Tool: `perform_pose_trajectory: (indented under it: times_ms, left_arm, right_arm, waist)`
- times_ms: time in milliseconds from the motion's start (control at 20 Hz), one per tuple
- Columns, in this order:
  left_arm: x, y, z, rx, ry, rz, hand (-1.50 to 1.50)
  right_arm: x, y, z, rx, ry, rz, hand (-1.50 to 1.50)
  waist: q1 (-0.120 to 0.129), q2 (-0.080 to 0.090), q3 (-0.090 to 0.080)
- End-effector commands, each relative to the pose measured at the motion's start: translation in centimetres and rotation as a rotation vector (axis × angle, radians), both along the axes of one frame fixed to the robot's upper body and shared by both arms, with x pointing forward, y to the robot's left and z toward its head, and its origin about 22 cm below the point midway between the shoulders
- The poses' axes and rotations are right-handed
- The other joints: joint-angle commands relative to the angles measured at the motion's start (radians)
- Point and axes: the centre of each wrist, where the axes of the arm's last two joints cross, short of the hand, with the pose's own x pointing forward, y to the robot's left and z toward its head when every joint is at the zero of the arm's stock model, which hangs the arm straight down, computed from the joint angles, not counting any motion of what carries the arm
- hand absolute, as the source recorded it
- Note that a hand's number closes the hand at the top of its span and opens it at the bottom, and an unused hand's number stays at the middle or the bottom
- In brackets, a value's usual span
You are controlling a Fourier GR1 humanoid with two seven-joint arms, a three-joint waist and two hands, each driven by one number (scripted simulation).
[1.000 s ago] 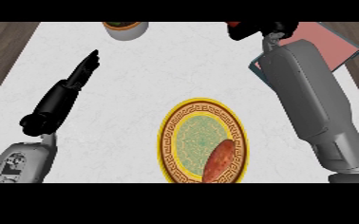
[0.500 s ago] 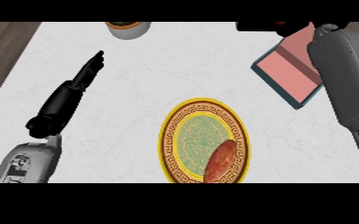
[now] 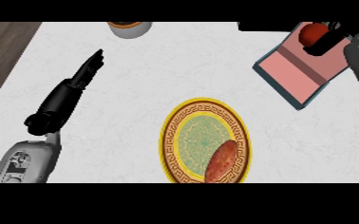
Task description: Pick the bell pepper from the plate and place it in the cardboard box
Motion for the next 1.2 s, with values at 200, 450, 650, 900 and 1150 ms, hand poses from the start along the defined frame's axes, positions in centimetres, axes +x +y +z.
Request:
perform_pose_trajectory:
  times_ms: [200,450,650,900,1150]
  left_arm:
    - [0.4,-0.1,0.6,-0.001,-0.016,-0.013,0.00]
    - [0.6,-0.8,0.4,-0.004,-0.010,0.010,0.00]
    - [-0.4,0.0,-0.2,-0.008,-0.001,0.021,0.00]
    - [0.3,0.3,0.4,-0.011,-0.015,0.012,0.00]
    - [0.3,-0.3,0.0,0.006,-0.010,0.001,0.00]
  right_arm:
    - [-1.6,-5.0,-1.8,0.087,0.212,0.110,-1.50]
    - [-1.8,-5.1,-2.0,0.201,0.002,0.233,-1.50]
    - [-1.0,-4.4,0.3,0.583,-0.363,0.206,-1.50]
    - [-1.6,-6.5,0.6,0.968,-0.527,0.046,-1.50]
    - [-4.5,-11.3,-0.8,1.025,-0.632,-0.091,-1.50]
  waist:
    - [0.006,0.003,0.001]
    - [-0.004,0.004,0.002]
    - [-0.016,-0.004,0.006]
    - [-0.017,0.002,0.003]
    - [0.002,0.008,0.003]
